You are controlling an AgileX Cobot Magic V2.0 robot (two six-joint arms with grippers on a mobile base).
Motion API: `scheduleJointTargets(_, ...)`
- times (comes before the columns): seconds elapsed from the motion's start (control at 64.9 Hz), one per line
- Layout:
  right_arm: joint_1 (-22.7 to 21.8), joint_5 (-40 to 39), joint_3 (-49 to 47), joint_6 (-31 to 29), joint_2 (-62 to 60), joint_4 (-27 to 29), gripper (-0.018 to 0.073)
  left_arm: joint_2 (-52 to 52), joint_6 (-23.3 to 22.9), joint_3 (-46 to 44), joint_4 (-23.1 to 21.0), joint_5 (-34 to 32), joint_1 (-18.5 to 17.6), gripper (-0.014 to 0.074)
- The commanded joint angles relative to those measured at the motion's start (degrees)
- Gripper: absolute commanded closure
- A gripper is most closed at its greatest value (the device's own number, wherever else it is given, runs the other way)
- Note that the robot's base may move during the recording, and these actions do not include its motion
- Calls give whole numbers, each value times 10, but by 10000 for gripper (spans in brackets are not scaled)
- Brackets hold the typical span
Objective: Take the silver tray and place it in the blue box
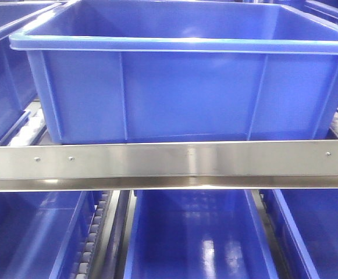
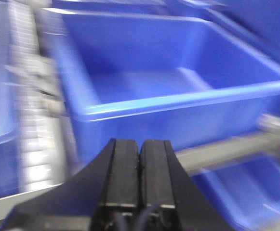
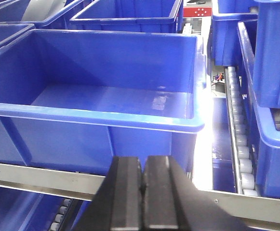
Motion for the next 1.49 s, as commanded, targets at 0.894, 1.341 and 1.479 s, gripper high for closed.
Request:
scheduleJointTargets(0.894,0,-48,-14,-6,6,-5,510,-201,53,272,-98,-190,246,693)
scheduleJointTargets(1.341,-3,-55,-11,-6,4,-7,510,-201,53,272,-98,-190,246,693)
scheduleJointTargets(1.479,-51,-96,26,-48,-3,9,510,-201,53,272,-98,-190,246,693)
